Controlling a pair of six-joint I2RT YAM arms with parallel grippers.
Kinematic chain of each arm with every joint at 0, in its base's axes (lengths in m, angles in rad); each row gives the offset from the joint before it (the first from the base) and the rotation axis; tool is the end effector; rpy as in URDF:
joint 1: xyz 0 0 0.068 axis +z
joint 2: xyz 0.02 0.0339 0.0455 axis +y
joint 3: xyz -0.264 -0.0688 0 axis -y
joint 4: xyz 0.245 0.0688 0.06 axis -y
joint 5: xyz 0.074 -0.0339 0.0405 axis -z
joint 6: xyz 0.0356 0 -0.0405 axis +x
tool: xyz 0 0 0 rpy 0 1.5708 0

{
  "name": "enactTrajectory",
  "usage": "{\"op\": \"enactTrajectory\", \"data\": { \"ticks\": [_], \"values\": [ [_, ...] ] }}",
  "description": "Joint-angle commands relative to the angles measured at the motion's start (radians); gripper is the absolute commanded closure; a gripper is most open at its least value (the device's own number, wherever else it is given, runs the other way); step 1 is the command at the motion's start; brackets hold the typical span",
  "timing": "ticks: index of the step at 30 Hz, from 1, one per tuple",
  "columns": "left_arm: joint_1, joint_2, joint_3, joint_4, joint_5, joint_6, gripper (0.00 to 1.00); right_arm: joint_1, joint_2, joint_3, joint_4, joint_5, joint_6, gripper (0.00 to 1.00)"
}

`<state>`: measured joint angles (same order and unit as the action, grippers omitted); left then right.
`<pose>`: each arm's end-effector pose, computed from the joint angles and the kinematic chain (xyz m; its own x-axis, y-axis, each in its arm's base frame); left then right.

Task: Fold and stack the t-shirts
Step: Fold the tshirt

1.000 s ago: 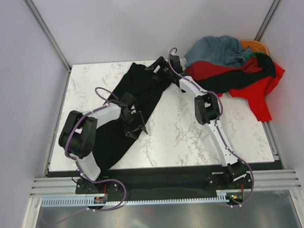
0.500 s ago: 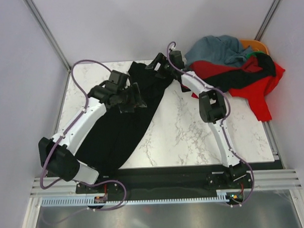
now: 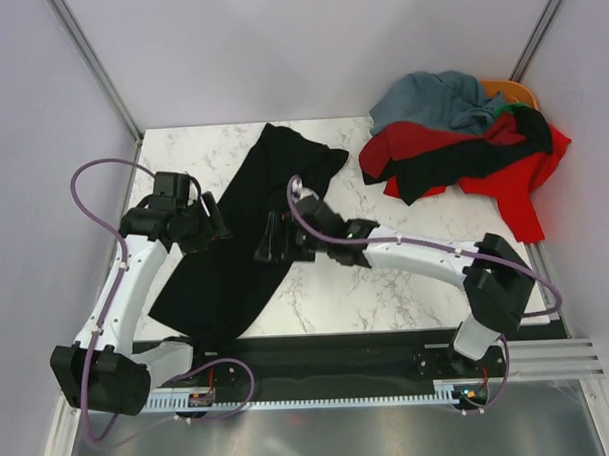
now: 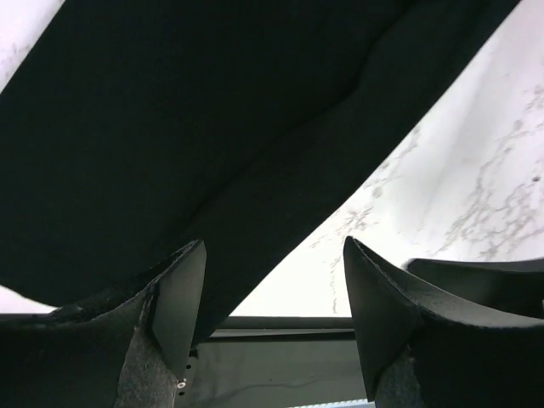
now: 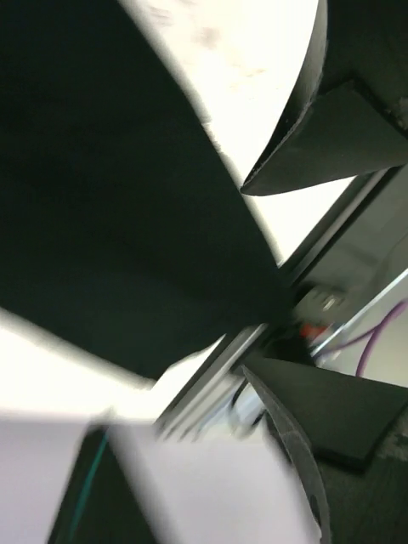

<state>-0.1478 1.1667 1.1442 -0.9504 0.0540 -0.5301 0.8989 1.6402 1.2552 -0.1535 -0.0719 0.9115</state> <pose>0.2214 -0.0349 0.3202 -0.7949 -0.3921 -0.4631 -0.2606 0.9098 -0.3231 0.2357 0.3005 0.2843 -0.8429 0.2067 -0.4967 -0.2494 0.6680 0.7011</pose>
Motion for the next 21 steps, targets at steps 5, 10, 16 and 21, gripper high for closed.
{"op": "enactTrajectory", "data": {
  "ticks": [5,10,16,21],
  "values": [
    [0.039,-0.11,-0.099,0.006,-0.048,0.071,0.27,0.169,0.136,-0.128,0.023,0.05,0.181,0.2],
    [0.053,-0.168,-0.156,0.025,-0.08,0.081,0.27,0.173,0.257,-0.051,0.036,0.058,0.173,0.2],
    [0.059,-0.194,-0.198,0.055,-0.071,0.065,0.27,0.172,0.397,0.007,0.025,0.058,0.155,0.35],
    [0.059,-0.193,-0.224,0.079,-0.059,0.048,0.28,0.12,0.422,-0.037,0.013,0.095,0.133,0.8]
  ]
}}
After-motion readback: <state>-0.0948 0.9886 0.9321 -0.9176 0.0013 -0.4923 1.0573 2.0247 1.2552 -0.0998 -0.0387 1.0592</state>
